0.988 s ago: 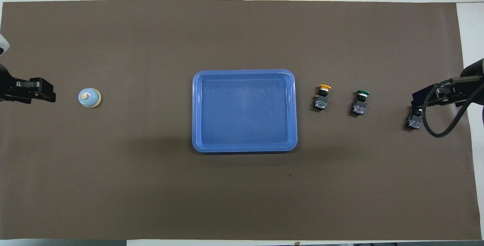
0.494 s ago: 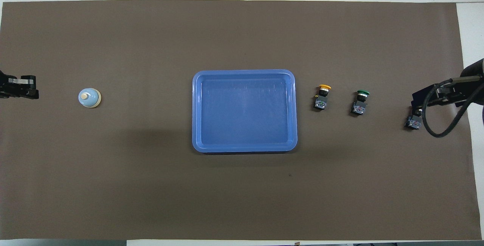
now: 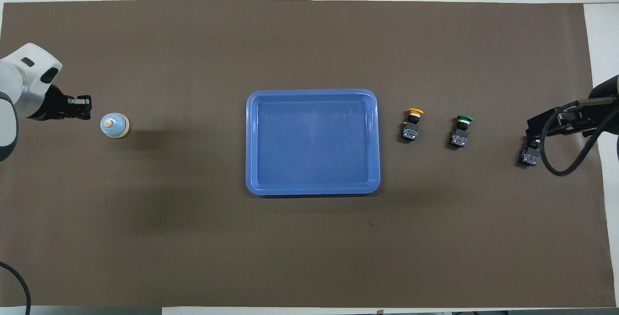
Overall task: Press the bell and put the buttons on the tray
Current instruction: 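Move the left gripper over the silver desk bell, then press down on the bell top with the left gripper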
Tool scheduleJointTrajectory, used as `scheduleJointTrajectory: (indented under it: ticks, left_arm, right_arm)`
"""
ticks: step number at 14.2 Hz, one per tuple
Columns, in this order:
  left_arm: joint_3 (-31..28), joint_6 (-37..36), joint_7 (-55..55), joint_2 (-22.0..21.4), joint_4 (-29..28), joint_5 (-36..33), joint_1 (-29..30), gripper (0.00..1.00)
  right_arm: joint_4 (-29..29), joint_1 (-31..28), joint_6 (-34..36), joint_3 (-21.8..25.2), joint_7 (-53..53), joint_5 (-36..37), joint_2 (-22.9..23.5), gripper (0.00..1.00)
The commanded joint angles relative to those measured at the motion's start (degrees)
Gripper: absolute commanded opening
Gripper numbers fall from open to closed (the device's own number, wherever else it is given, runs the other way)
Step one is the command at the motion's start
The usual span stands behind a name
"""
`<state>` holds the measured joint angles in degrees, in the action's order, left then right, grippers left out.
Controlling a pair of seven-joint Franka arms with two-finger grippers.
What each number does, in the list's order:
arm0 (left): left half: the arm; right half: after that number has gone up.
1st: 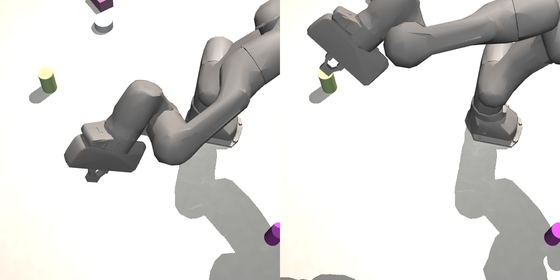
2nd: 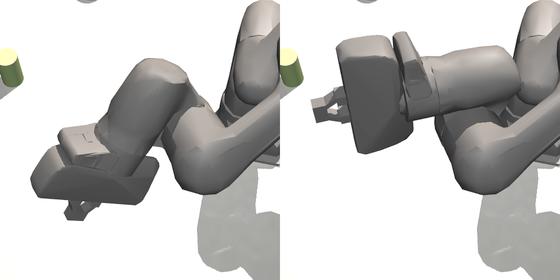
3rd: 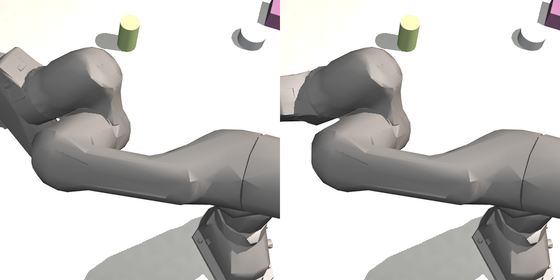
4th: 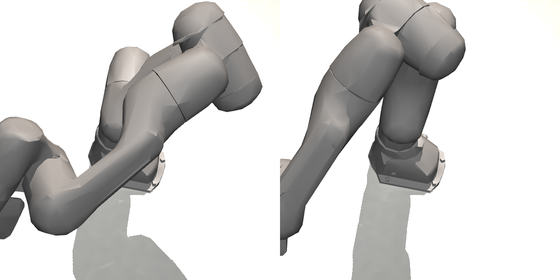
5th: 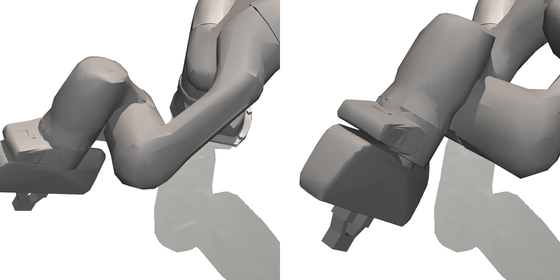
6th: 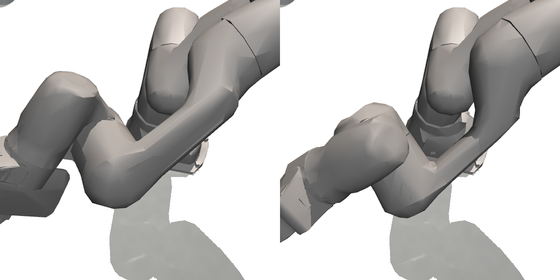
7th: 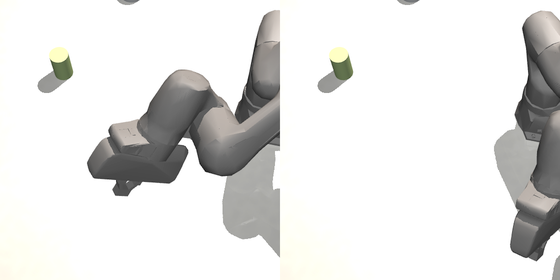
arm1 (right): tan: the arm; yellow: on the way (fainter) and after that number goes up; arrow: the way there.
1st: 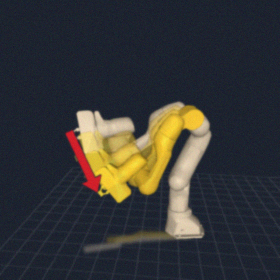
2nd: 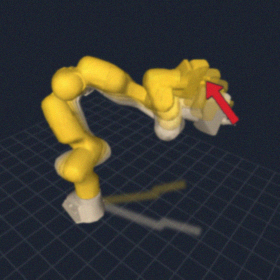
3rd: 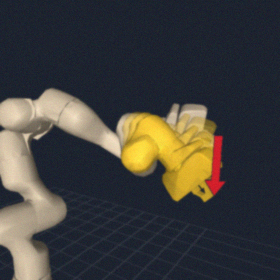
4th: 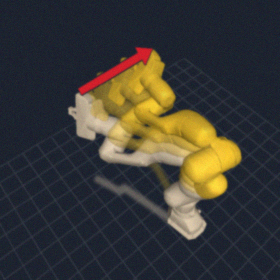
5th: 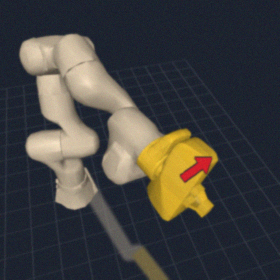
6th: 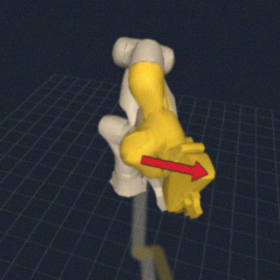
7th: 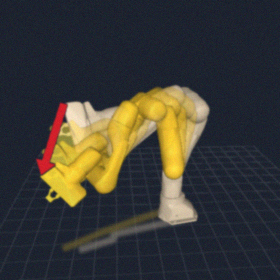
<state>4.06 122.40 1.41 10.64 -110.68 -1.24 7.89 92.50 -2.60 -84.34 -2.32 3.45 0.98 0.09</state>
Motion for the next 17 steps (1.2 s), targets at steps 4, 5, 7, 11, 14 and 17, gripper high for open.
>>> scheduleJointTrajectory:
  ticks: [4,5,7,11,14,17]
  left_arm:
    - [0.16,8.27,-1.50,0.52,-7.34,0.18,-0.24,0.00]
    - [0.16,9.51,-1.50,0.53,-8.23,0.18,-0.33,0.00]
    - [0.16,6.99,-1.76,0.53,-7.19,0.10,-0.33,0.00]
    - [0.16,1.63,-1.76,0.53,-3.41,0.09,-0.16,0.00]
    - [0.16,2.04,-1.85,0.96,-2.17,0.09,-0.24,0.00]
    - [0.16,3.10,-1.76,1.05,-2.52,0.18,-0.24,0.00]
  right_arm:
    - [0.41,-1.27,0.14,-0.93,1.12,-0.27,-0.53,1.00]
    - [0.41,-1.27,0.14,-0.84,1.12,-0.27,-0.53,1.00]
    - [0.41,-1.27,0.14,-0.93,1.12,-0.27,-0.53,1.00]
    - [0.41,-1.27,0.14,-0.93,1.12,-0.27,-0.53,1.00]
    - [0.41,-1.27,0.14,-0.93,1.12,-0.27,-0.53,1.00]
    - [0.41,-1.27,0.14,-0.93,1.12,-0.27,-0.53,1.00]
